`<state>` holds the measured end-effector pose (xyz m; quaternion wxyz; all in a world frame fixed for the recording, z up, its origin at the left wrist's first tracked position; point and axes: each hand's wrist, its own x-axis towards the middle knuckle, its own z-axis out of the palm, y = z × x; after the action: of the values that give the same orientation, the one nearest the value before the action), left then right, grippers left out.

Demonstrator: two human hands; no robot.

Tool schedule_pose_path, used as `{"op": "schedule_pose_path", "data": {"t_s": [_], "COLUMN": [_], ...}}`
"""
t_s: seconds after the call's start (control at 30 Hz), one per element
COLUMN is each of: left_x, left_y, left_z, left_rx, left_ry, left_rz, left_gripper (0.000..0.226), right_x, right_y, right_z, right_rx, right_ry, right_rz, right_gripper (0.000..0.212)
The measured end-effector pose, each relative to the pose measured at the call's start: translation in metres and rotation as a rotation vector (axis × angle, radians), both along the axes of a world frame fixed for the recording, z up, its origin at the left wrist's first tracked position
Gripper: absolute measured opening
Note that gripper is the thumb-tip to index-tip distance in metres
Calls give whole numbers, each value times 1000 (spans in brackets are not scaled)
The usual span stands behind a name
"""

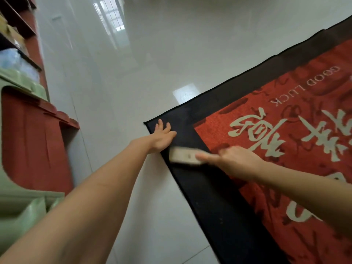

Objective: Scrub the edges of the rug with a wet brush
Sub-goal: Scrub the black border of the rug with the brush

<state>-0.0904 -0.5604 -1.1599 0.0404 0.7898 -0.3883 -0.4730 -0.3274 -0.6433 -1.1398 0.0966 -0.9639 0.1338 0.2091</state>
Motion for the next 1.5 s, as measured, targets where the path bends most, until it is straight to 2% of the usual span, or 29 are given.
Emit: {"op": "schedule_pose_path", "data": {"t_s": [0.03,0.07,0.1,0.17,0.23,0.3,0.33,0.37,0.43,0.47,0.53,0.6,0.63,0.73,0.87,0.93,0.97,1.0,1.07,1.13,1.17,1.27,1.3,1.37,1.43,1.5], "left_x": [1,2,1,-1,-2,-3,-5,-6,-11,-11,-9,-8,-7,-10,-9,-11,-11,-10,-6,-3,-2,4,6,4,-7,-15], "left_y": [0,-1,-2,-1,0,1,1,-1,-1,1,2,4,4,2,3,4,3,4,5,6,6,1,-2,-8,-19,-26], "left_z": [-1,-2,-2,1,1,4,5,6,8,8,5,3,3,5,7,8,8,9,7,6,5,6,6,2,-6,-12], "left_rx": [-5,-10,-10,1,6,22,26,28,42,49,58,58,46,35,24,3,-8,-7,-3,-38,-97,-370,-437,-496,-503,-470], "left_ry": [-9,-26,-32,-44,-58,-63,-84,-108,-142,-163,-174,-171,-177,-175,-142,-132,-128,-116,-101,-116,-122,-223,-265,-271,-240,-153], "left_rz": [-7,-21,-24,-32,-56,-53,-61,-74,-90,-99,-117,-123,-122,-109,-93,-72,-68,-59,-60,-68,-35,147,187,125,-27,-63], "left_gripper": [58,58,57,57,63,72,75,77,79,80,80,80,80,80,78,78,78,78,76,67,59,33,33,41,46,54], "right_x": [-5,-2,5,19,10,-8,-7,2,25,33,27,12,15,43,46,42,43,41,25,1,-9,-7,5,39,60,51], "right_y": [-4,-17,-33,-34,-7,12,6,-13,-21,-7,31,37,12,-17,40,5,-9,-16,-3,5,-3,-35,-37,-42,-56,-55], "right_z": [7,12,13,14,0,5,6,5,3,-1,-12,-7,-5,7,-6,-5,-1,-3,-9,-8,-5,-4,-4,-4,-4,-12], "right_rx": [-29,-99,-138,-72,-19,74,18,-69,-68,-53,-27,-2,-71,-133,-36,-107,-100,-85,-3,111,103,-159,-225,-309,-366,-368], "right_ry": [61,96,30,-69,-105,9,11,-8,-147,-189,-223,-142,-149,-208,-202,-247,-265,-268,-290,-167,-123,-278,-344,-424,-334,-307], "right_rz": [62,34,-93,-324,-216,-62,-69,-154,-492,-593,-492,-331,-357,-693,-455,-574,-676,-691,-480,-239,-180,-104,-96,-185,-353,-289], "right_gripper": [72,68,63,58,65,70,69,65,57,58,65,67,62,42,56,56,54,52,52,47,49,59,65,69,58,43]}}
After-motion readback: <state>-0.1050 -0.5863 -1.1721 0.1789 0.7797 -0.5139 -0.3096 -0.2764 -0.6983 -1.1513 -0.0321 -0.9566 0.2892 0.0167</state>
